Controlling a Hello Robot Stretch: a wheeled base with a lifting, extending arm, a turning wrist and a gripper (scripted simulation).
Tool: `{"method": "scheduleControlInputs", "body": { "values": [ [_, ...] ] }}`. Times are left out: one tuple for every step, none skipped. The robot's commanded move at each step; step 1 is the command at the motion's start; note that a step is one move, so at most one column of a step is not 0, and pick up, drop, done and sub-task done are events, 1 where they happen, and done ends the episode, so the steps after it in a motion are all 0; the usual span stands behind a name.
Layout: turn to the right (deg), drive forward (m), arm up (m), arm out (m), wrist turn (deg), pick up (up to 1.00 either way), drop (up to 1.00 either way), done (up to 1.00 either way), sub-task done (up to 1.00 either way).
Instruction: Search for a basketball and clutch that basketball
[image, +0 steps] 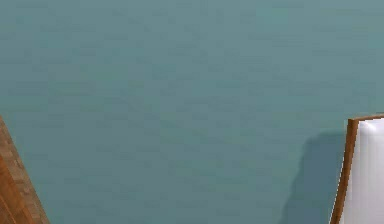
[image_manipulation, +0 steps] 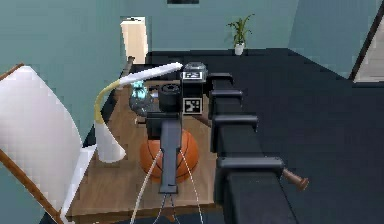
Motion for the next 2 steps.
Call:
{"method": "scheduleControlInputs", "body": {
  "values": [
    [0.0, 0.0, 0.0, 0.0, 45.0, 0.0, 0.0, 0.0, 0.0],
    [0.0, 0.0, 0.0, 0.0, 45.0, 0.0, 0.0, 0.0, 0.0]
  ]
}}
